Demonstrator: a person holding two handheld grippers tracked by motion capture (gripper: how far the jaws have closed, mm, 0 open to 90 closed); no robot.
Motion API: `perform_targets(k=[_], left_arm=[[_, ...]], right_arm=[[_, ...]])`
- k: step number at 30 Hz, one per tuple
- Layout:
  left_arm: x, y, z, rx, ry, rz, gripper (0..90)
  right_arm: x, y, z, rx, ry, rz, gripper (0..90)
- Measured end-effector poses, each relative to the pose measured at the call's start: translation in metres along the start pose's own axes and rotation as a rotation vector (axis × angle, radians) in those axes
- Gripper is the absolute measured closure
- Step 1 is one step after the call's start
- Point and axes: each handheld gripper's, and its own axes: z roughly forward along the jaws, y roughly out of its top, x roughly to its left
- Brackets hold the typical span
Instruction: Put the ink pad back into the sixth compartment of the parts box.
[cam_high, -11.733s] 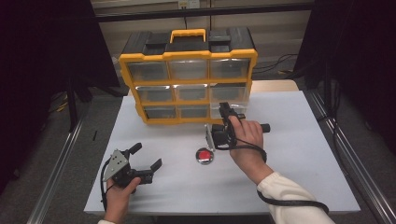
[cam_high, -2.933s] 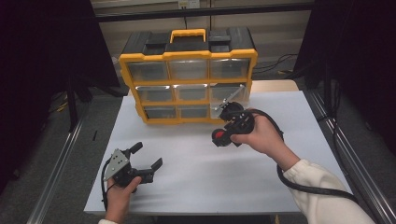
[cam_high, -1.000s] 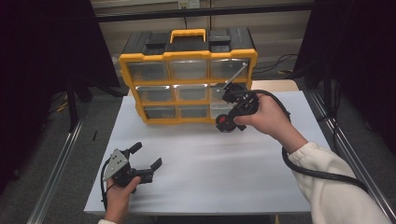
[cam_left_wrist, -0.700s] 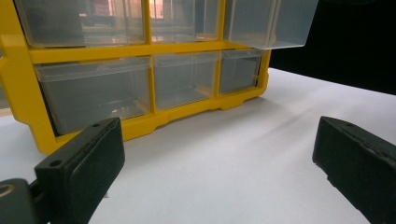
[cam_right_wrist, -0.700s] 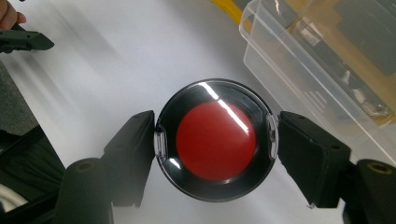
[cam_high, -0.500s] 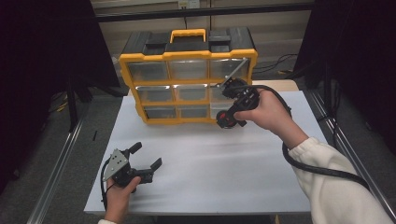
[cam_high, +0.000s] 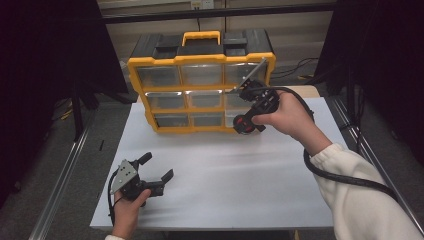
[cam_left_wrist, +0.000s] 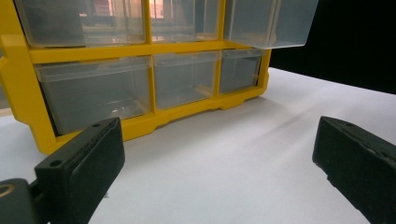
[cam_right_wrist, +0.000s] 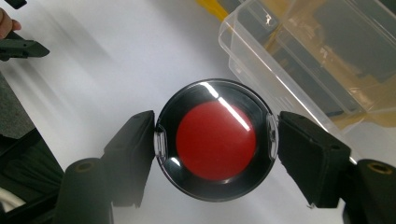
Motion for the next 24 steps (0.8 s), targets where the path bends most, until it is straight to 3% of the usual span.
perform_targets(k=[3, 4, 5, 24], left_arm=[[-0.0001, -0.0001, 0.0001, 0.000, -0.001, -0.001, 2.3], [0.0011, 0.0001, -0.0008, 0.013, -0.004, 0.017, 2.3], [-0.0002, -0.0001, 0.0002, -0.002, -0.001, -0.003, 2.3], [-0.0003, 0.0002, -0.0005, 0.003, 0.007, 0.001, 2.3]], right_arm=[[-0.0018, 0.0012, -0.0014, 0.003, -0.005, -0.008, 30.0], [-0.0020, 0.0016, -0.0019, 0.004, -0.007, -0.006, 30.0], [-0.0021, 0.0019, -0.0021, 0.004, -0.007, -0.005, 30.0], [-0.0065, 0.0089, -0.0081, -0.011, -0.027, 0.016, 30.5]])
